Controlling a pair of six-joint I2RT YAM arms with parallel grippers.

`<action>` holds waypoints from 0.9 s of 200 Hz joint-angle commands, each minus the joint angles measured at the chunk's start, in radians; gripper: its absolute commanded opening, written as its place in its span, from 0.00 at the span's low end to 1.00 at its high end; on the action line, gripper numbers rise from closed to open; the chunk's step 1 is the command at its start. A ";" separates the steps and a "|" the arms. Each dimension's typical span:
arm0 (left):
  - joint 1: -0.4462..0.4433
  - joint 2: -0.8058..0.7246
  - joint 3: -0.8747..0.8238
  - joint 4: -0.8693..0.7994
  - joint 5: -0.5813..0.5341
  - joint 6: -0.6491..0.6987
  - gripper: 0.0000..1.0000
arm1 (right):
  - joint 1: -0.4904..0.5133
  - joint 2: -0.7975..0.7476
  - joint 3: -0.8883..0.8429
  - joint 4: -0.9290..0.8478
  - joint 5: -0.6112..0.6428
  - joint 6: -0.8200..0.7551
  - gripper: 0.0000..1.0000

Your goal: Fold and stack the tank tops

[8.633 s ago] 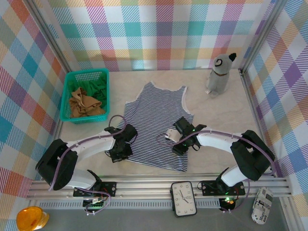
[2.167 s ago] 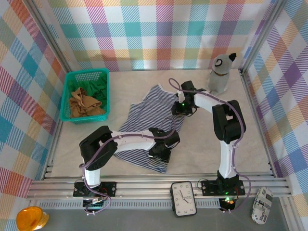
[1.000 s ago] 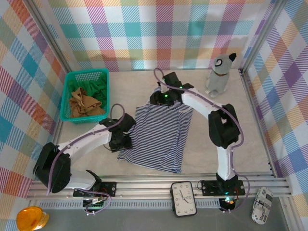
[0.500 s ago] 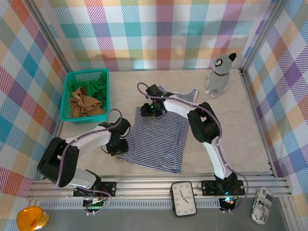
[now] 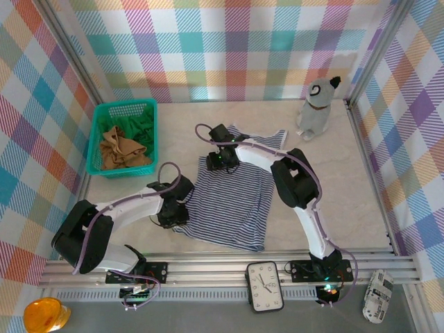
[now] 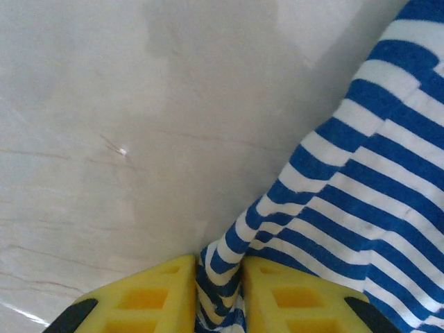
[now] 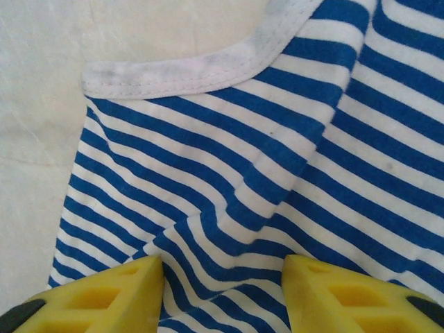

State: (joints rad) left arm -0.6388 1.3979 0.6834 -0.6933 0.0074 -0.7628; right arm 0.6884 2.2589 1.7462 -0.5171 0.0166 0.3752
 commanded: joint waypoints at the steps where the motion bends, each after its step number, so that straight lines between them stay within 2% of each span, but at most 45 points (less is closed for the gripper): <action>1: -0.080 0.035 -0.017 0.063 0.141 -0.085 0.23 | -0.026 -0.030 -0.047 -0.079 0.036 -0.059 0.51; 30: -0.158 0.061 0.013 0.109 0.162 -0.144 0.23 | -0.050 -0.052 -0.061 -0.067 -0.018 -0.119 0.52; 55: -0.201 0.073 0.061 0.084 0.147 -0.156 0.25 | -0.057 -0.102 -0.037 -0.097 -0.035 -0.127 0.52; 103: -0.175 0.054 0.110 -0.044 0.078 -0.096 0.29 | -0.024 -0.112 0.012 -0.017 -0.063 -0.028 0.51; 139: -0.147 0.005 0.102 -0.072 0.074 -0.080 0.30 | 0.023 -0.034 0.078 0.036 -0.018 -0.010 0.49; 180: -0.123 -0.022 0.069 -0.042 0.102 -0.073 0.30 | 0.031 0.082 0.205 -0.014 0.067 -0.019 0.44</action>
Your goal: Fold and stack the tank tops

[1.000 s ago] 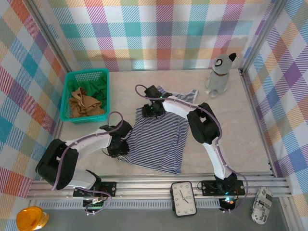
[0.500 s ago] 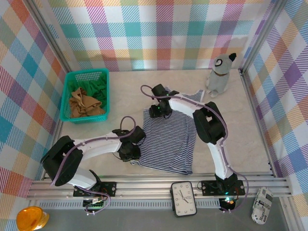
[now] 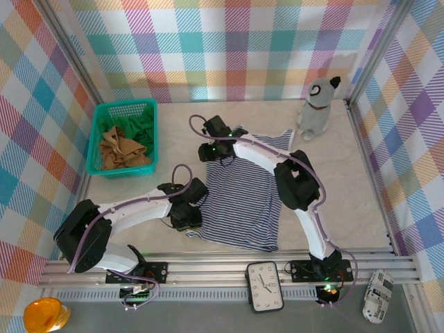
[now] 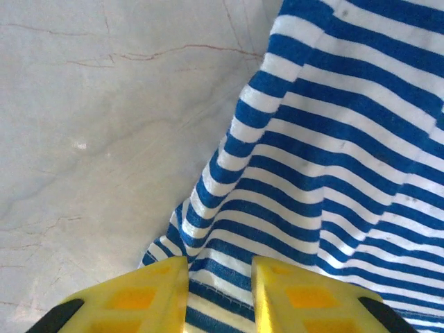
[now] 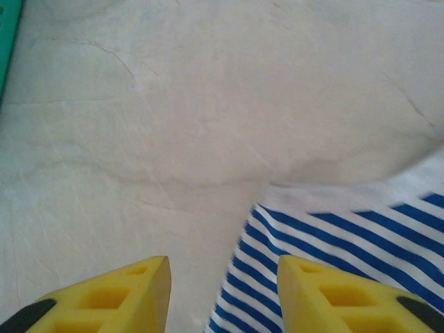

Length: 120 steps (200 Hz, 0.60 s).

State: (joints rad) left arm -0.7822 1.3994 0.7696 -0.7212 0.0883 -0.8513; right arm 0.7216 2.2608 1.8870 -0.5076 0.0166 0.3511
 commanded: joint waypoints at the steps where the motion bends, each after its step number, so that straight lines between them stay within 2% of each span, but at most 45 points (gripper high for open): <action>1: 0.021 -0.024 -0.018 -0.012 0.022 0.015 0.30 | -0.002 0.083 0.067 -0.026 0.070 0.004 0.44; 24: 0.030 -0.014 -0.030 0.014 0.041 0.021 0.30 | 0.002 0.144 0.148 -0.103 0.143 -0.017 0.44; 95: 0.043 0.034 -0.069 0.060 0.054 0.043 0.27 | 0.022 0.222 0.217 -0.086 0.150 -0.028 0.39; 120: 0.050 0.058 -0.075 0.043 0.025 0.058 0.27 | 0.028 0.265 0.282 -0.129 0.161 -0.031 0.39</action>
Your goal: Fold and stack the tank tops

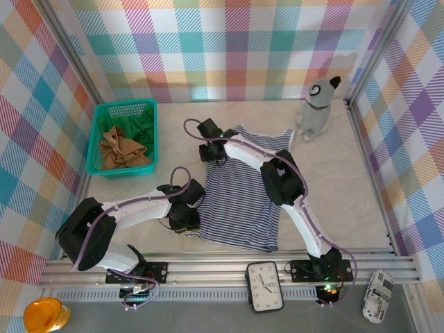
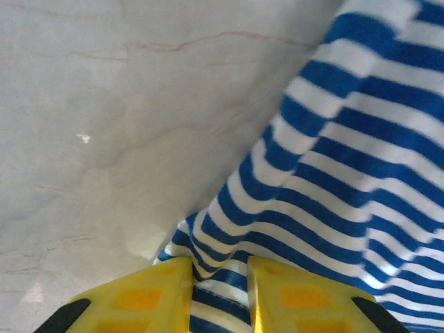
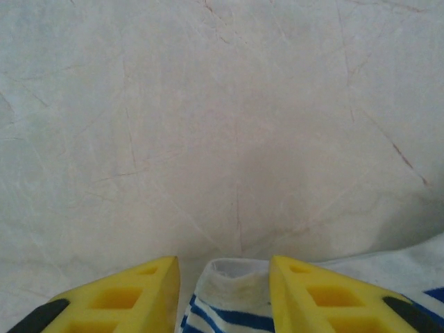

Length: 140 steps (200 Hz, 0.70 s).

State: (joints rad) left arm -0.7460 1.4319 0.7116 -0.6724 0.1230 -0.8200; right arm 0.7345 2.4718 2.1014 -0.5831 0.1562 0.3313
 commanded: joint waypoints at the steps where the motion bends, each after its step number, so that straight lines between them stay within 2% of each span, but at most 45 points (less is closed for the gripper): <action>1: 0.014 0.026 -0.016 -0.007 -0.012 0.028 0.27 | 0.015 0.055 0.069 -0.055 0.021 -0.011 0.39; 28: 0.022 0.036 0.006 -0.035 -0.041 0.050 0.27 | 0.021 0.085 0.106 -0.098 0.015 -0.012 0.34; 74: 0.025 0.007 0.068 -0.110 -0.111 0.080 0.29 | 0.028 0.070 0.099 -0.080 0.007 -0.006 0.14; 140: 0.029 0.065 0.018 -0.052 -0.061 0.088 0.28 | 0.028 0.030 0.102 -0.045 -0.054 0.032 0.10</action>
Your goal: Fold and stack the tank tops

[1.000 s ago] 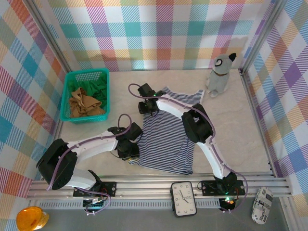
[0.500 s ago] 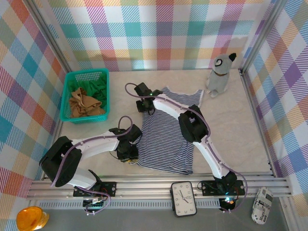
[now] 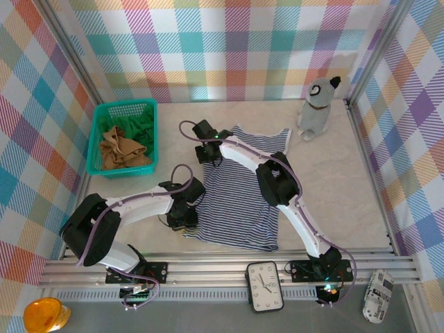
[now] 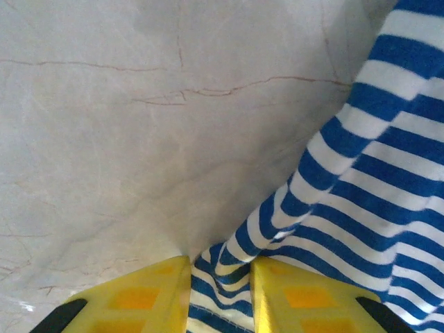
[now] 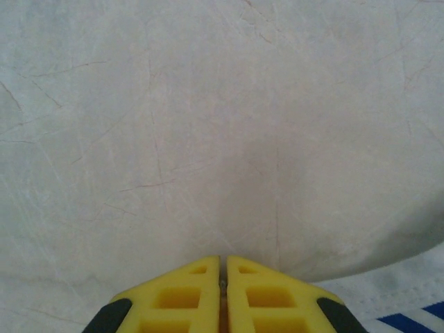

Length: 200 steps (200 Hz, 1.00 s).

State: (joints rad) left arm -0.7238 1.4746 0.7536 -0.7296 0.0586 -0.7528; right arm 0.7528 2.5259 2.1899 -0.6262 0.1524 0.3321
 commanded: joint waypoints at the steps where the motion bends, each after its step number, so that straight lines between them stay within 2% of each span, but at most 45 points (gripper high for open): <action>1: 0.006 0.023 -0.025 0.008 0.005 0.022 0.28 | 0.009 -0.026 0.012 -0.001 -0.051 0.032 0.10; 26: 0.006 0.037 -0.024 0.021 0.009 0.029 0.19 | 0.005 -0.064 -0.025 0.040 -0.081 0.054 0.10; 63: 0.006 -0.010 0.018 -0.083 -0.056 0.047 0.00 | -0.014 -0.118 -0.095 0.103 -0.120 0.099 0.10; 117: 0.003 -0.102 0.108 -0.249 -0.134 0.052 0.00 | -0.033 -0.208 -0.231 0.280 -0.234 0.192 0.10; 141: -0.020 -0.125 0.117 -0.234 -0.099 0.033 0.00 | -0.050 -0.259 -0.302 0.360 -0.267 0.238 0.10; 200: -0.128 -0.073 0.192 -0.235 -0.121 -0.004 0.00 | -0.120 -0.390 -0.558 0.543 -0.320 0.338 0.10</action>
State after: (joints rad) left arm -0.8036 1.3724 0.8814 -0.9363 -0.0448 -0.7330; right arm 0.6666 2.2097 1.7145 -0.2047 -0.1226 0.6029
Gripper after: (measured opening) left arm 0.049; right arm 0.100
